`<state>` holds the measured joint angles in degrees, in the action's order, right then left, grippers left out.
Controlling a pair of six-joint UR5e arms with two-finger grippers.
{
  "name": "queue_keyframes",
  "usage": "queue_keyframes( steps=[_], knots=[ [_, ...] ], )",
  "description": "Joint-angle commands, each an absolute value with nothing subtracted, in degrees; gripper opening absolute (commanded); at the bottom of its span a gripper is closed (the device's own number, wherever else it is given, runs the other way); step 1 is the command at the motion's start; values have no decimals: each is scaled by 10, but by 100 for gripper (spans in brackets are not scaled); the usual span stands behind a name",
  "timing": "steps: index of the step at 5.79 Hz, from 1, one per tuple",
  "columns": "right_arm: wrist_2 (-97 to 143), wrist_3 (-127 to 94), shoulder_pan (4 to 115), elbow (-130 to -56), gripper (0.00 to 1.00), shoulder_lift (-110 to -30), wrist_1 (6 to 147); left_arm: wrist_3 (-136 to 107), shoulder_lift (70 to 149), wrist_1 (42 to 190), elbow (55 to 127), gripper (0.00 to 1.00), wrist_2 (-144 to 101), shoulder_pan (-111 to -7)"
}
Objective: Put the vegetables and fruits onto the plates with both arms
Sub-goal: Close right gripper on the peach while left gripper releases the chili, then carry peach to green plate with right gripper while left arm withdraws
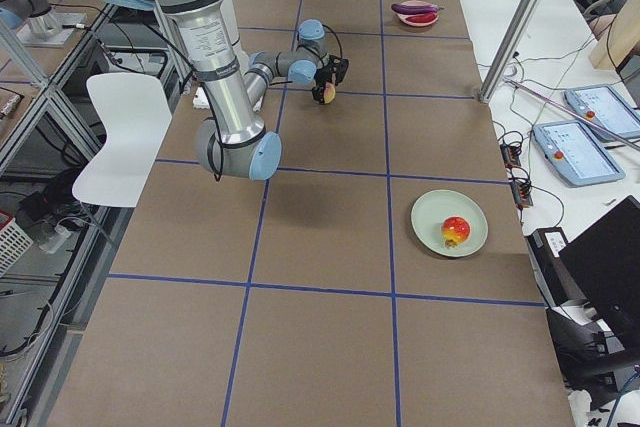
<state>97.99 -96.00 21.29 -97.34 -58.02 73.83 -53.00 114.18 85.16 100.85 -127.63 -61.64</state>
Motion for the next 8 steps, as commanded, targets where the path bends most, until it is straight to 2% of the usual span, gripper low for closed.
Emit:
queue_keyframes(
  steps=[1, 2, 3, 5, 6, 8],
  knots=[
    [985, -972, 220, -982, 0, -578, 705, -531, 1134, 852, 1023, 100, -1279, -617],
    [998, -972, 236, -992, 0, -579, 712, -533, 1134, 851, 1027, 100, -1279, -617],
    [1059, -966, 295, -1032, 0, -587, 742, -524, 1113, 852, 1050, 100, -1281, -621],
    [1135, -826, 437, -1028, 0, -589, 798, -402, 1015, 852, 1130, 100, -1281, -627],
    [1154, -690, 506, -989, 0, -587, 835, -358, 978, 853, 1151, 100, -1280, -639],
    [1159, -508, 603, -853, 0, -582, 831, -216, 905, 854, 1173, 100, -1280, -684]
  ],
)
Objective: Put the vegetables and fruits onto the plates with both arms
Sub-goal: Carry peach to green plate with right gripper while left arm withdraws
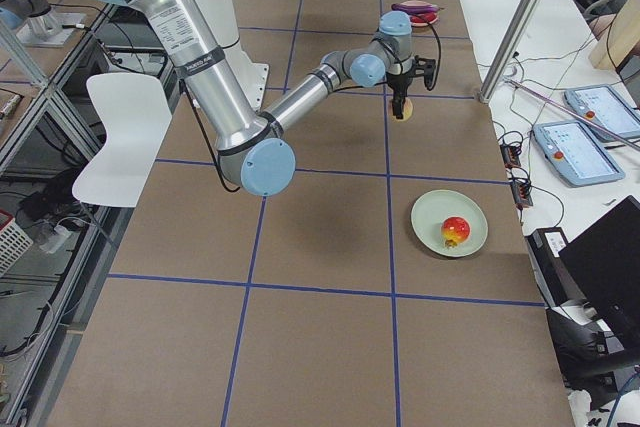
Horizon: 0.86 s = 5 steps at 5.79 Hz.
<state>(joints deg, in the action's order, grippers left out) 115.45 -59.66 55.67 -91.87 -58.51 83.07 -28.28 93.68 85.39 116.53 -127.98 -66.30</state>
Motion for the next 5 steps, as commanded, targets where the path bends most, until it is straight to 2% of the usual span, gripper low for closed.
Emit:
queue_keyframes(
  steps=[1, 2, 3, 5],
  knots=[
    [1160, -468, 626, -782, 0, -573, 822, -210, 896, 854, 1176, 100, -1281, -686],
    [1159, -459, 638, -692, 0, -560, 777, -210, 896, 853, 1178, 100, -1281, -686],
    [1159, -464, 639, -645, 0, -558, 730, -212, 898, 853, 1179, 100, -1281, -685],
    [1160, -463, 638, -620, 0, -556, 726, -214, 903, 853, 1180, 100, -1280, -686]
  ],
)
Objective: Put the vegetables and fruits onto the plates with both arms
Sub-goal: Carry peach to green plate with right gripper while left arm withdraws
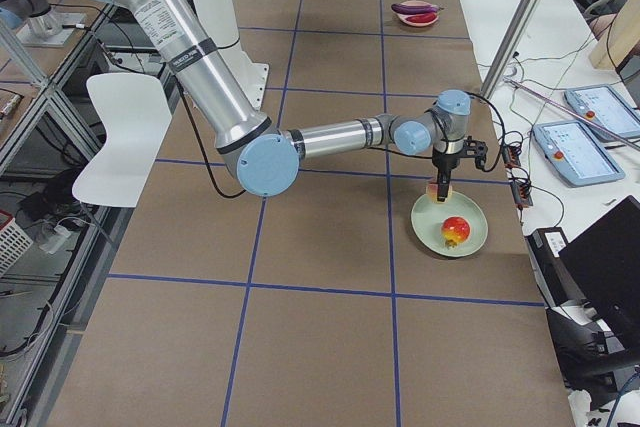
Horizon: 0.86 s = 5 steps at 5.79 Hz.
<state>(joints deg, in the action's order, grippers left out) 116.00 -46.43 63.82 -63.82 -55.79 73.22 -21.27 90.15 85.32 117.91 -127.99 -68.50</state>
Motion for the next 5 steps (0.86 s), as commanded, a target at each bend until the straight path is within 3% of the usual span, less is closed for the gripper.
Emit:
queue_keyframes(
  steps=[1, 2, 5],
  knots=[
    [1158, -462, 638, -618, 21, -558, 726, -217, 904, 853, 1183, 100, -1280, -686],
    [1152, -460, 648, -612, 99, -558, 727, -218, 904, 853, 1180, 100, -1279, -684],
    [1205, -426, 707, -645, 100, -562, 732, -218, 905, 852, 1186, 100, -1280, -685]
  ],
)
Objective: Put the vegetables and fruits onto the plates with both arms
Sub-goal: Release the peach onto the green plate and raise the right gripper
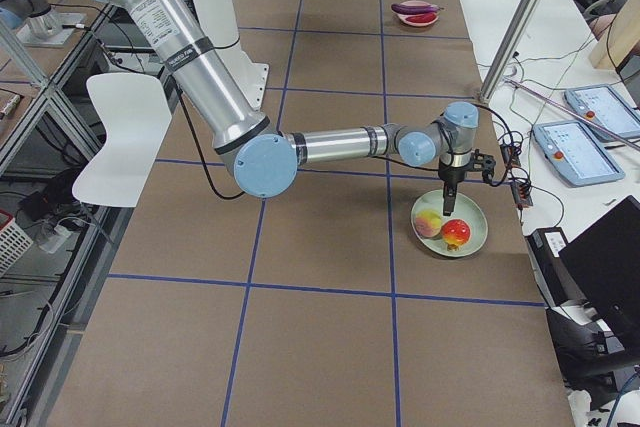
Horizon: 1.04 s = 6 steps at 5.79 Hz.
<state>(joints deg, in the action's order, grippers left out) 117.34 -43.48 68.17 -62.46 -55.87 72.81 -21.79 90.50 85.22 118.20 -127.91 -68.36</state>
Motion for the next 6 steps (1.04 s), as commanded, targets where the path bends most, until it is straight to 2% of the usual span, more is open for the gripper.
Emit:
queue_keyframes(
  steps=[1, 3, 4, 6],
  knots=[
    [1292, -422, 753, -704, 100, -598, 756, -217, 898, 848, 1200, 100, -1281, -686],
    [1317, -276, 797, -846, 100, -691, 848, -200, 889, 844, 1216, 100, -1281, -696],
    [1321, -215, 819, -932, 100, -769, 886, -153, 865, 842, 1216, 100, -1281, -716],
    [1335, -188, 836, -1064, 100, -913, 889, -49, 848, 838, 1167, 100, -1281, -798]
  ],
)
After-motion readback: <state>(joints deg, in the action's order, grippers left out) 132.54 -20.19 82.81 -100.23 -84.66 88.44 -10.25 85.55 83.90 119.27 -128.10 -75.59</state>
